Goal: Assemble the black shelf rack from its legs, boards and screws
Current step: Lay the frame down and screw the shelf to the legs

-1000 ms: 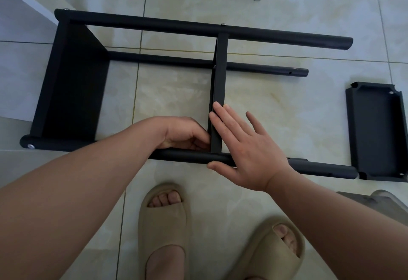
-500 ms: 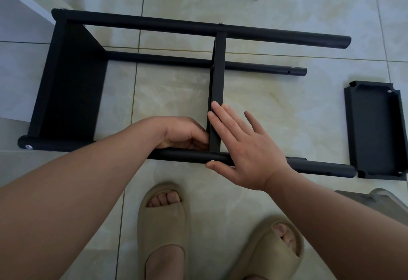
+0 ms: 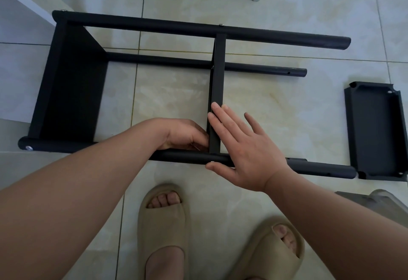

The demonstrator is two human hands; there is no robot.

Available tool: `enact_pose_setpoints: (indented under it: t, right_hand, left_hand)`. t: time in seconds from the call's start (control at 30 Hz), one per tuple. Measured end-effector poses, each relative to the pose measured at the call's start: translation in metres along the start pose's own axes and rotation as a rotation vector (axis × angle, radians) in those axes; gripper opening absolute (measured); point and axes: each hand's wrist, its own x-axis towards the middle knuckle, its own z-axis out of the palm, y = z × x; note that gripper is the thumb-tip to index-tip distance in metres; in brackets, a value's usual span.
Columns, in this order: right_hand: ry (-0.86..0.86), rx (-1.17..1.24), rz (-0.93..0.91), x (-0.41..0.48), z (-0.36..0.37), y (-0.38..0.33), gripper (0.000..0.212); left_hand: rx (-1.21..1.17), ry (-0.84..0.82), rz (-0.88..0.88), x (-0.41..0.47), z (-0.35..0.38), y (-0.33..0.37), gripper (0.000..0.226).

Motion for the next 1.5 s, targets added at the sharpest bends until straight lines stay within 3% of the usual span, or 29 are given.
enact_pose_setpoints:
  t: [0.3,0.57,0.77,0.9,1.33,1.5]
  right_hand:
    - [0.019,-0.003,-0.004,-0.0001,0.0006,-0.0001,0.090]
    - [0.009,-0.012,-0.002,0.0001,0.0003,0.0002,0.091]
    - [0.008,-0.011,0.002,0.0000,-0.0004,-0.0006,0.091]
    - [0.007,-0.002,0.001,-0.0005,-0.0009,-0.0005,0.091]
    - [-0.020,-0.005,0.002,0.0000,-0.0020,-0.0004,0.092]
    - [-0.017,-0.001,0.004,0.0000,-0.0022,0.0002,0.092]
  left_hand:
    - [-0.081,-0.029,0.008,-0.0006,-0.0032,-0.0019,0.020]
    - [0.047,0.029,0.008,0.0017,-0.0024,-0.0016,0.014]
    - [-0.090,-0.069,0.005,0.0015,-0.0026,-0.0023,0.018]
    - [0.018,-0.014,0.005,0.0011,0.0001,0.0003,0.012]
    - [-0.094,-0.045,-0.005,-0.0008,-0.0001,0.0005,0.023]
    - [-0.134,-0.052,0.039,-0.0003,0.0002,0.0003,0.015]
